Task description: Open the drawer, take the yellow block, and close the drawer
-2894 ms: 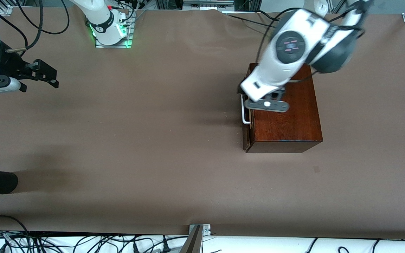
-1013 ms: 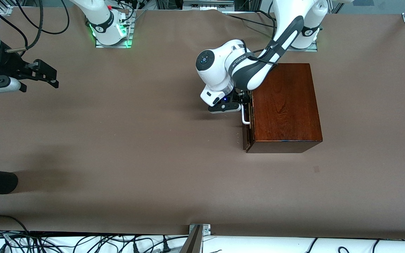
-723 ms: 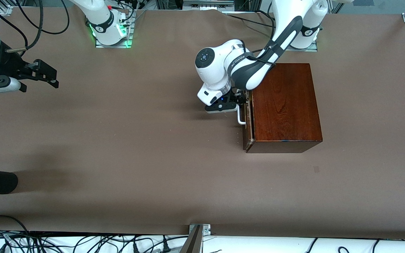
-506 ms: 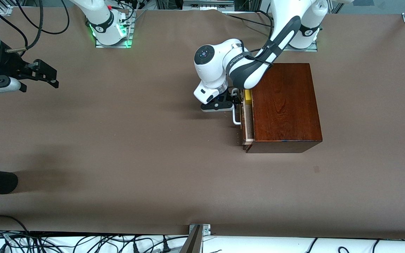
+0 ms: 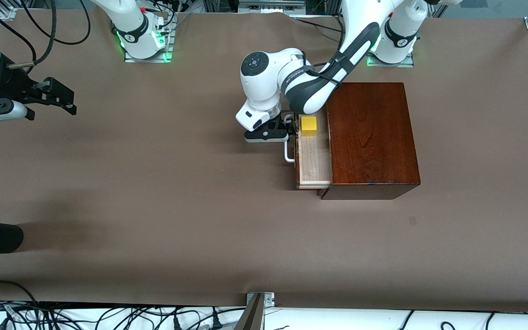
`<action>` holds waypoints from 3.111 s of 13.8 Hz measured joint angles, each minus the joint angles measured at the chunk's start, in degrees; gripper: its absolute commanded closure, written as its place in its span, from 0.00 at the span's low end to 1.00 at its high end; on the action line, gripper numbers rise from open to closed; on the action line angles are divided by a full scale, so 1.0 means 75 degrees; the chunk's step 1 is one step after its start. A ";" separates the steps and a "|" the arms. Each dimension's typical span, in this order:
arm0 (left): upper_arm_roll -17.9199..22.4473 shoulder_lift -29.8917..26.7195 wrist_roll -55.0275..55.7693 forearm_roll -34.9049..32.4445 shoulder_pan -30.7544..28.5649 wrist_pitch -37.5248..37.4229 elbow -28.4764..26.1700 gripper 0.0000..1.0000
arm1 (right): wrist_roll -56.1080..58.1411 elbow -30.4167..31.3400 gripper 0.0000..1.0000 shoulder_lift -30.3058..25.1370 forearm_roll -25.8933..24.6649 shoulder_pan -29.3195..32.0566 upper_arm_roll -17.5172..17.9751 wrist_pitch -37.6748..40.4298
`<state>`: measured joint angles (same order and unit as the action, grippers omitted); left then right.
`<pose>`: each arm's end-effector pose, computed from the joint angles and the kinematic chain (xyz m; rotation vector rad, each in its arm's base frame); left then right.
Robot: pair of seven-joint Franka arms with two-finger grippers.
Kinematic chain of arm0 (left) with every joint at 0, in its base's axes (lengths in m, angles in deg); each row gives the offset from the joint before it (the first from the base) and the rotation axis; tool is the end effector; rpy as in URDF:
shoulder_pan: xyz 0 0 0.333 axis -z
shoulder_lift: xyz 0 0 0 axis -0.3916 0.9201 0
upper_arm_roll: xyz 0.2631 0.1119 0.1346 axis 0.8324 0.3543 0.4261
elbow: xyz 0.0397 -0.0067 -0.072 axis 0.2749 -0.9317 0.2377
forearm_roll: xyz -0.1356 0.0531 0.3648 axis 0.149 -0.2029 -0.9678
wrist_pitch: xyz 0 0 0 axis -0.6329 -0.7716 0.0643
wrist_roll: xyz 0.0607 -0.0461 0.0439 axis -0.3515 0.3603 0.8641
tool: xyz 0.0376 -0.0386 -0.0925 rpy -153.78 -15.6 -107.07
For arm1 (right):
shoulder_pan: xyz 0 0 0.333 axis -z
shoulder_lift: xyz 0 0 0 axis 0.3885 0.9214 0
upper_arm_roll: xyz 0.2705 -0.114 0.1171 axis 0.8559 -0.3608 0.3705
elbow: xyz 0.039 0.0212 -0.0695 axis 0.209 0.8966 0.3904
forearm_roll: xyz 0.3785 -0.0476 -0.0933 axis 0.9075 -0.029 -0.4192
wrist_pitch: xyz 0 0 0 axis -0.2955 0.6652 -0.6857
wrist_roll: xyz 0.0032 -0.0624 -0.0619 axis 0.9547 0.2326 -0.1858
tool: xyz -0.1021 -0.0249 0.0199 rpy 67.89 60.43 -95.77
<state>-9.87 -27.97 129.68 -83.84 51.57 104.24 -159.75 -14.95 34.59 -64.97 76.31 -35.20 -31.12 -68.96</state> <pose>0.4592 -0.5144 0.2819 -3.0126 -0.0029 -0.1558 0.5676 0.0658 0.6294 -3.1090 -0.2091 -0.0166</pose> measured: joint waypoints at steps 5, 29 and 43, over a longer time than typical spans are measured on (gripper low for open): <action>0.0011 0.0145 0.0001 0.0454 0.0002 0.0317 0.0353 0.00 | 0.0000 0.0000 0.00 0.0000 0.0000 0.0000 0.0000 0.0000; 0.2432 -0.4183 -0.8322 0.3644 -0.3687 -0.4110 0.0539 0.00 | 0.0096 0.0032 0.00 0.0713 0.0789 -0.1406 0.1360 -0.0020; 0.3112 -0.4993 -0.8539 0.3700 -0.3547 -0.3245 -0.0748 0.00 | 0.3050 -0.0938 0.00 0.3907 -0.0571 -0.5117 0.1512 -0.3996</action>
<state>13.47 -65.42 65.63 -56.09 24.96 79.90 -165.36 7.93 27.55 -35.67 72.03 -73.58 -19.78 -98.93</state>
